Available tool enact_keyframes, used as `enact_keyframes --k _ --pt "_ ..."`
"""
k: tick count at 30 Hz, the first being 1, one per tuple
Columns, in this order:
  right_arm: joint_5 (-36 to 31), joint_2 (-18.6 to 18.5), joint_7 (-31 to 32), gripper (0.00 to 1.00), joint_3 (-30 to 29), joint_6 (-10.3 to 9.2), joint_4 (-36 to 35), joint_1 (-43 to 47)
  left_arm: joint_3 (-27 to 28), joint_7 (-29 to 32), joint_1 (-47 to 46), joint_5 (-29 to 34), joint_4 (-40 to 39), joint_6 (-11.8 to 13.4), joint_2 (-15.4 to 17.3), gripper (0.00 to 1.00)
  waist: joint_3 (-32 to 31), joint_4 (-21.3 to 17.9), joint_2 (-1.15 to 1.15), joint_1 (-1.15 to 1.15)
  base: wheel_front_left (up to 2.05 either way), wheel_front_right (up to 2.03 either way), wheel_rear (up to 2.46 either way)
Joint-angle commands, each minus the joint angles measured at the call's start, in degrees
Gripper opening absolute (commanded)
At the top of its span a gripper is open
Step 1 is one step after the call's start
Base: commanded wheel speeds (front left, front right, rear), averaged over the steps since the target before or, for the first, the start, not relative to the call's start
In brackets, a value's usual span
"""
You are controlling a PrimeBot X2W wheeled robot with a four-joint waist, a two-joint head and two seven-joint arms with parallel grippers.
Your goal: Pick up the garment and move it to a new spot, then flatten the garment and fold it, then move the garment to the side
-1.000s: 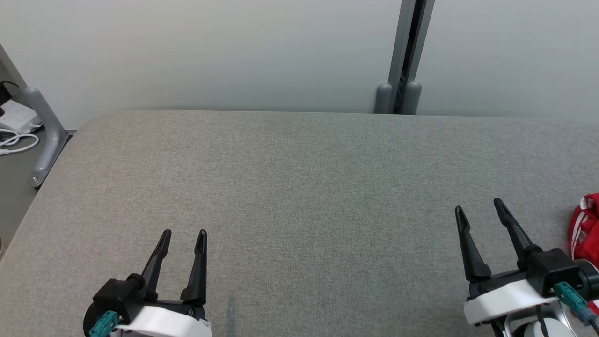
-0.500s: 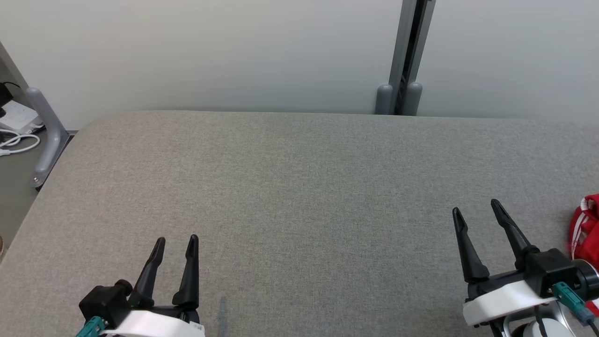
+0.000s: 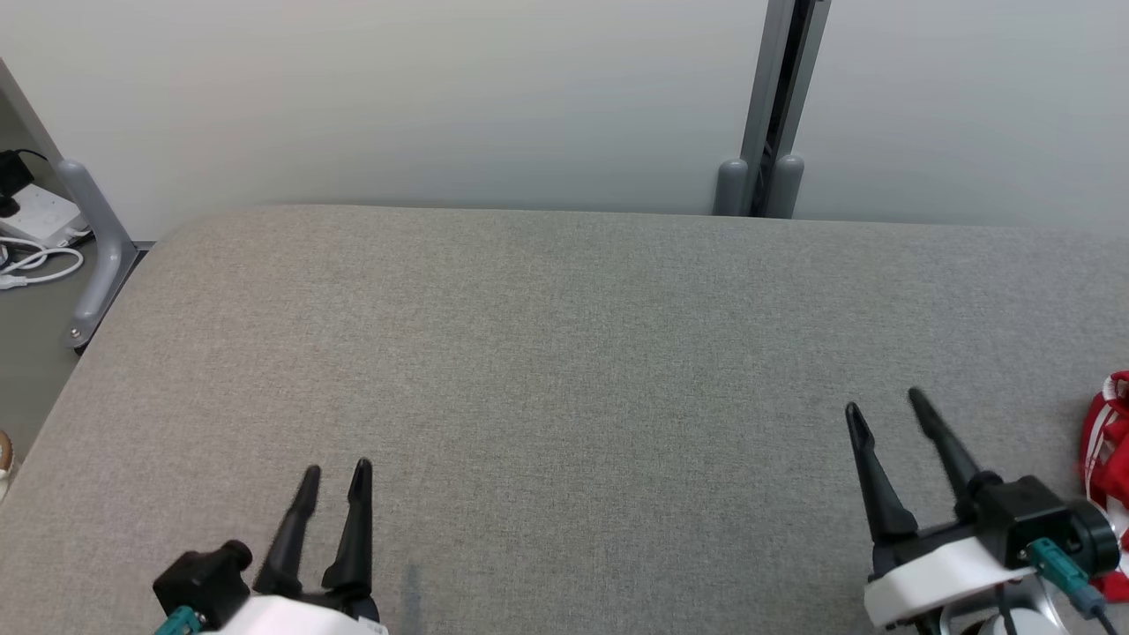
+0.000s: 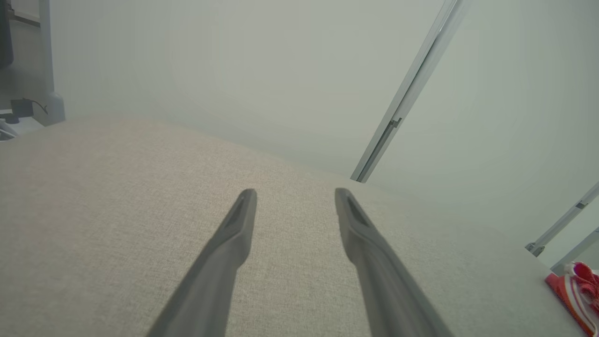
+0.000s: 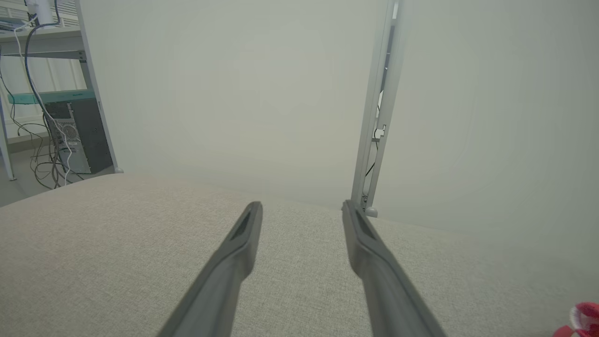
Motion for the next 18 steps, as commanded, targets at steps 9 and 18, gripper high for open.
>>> enact_keyframes --k 9,18 --pt "5.71 0.70 1.76 0.00 -0.92 0.00 2.00 1.63 0.10 1.38 1.24 -4.45 1.56 0.01 -0.22 0.00 0.02 -0.26 0.00 0.00 0.00 0.00 0.00" --pt "16.19 0.80 4.42 0.00 -2.62 0.00 1.45 1.85 0.67 3.39 0.28 -12.46 1.12 -0.01 0.13 0.00 0.05 -0.76 0.00 0.00 0.00 0.00 0.00"
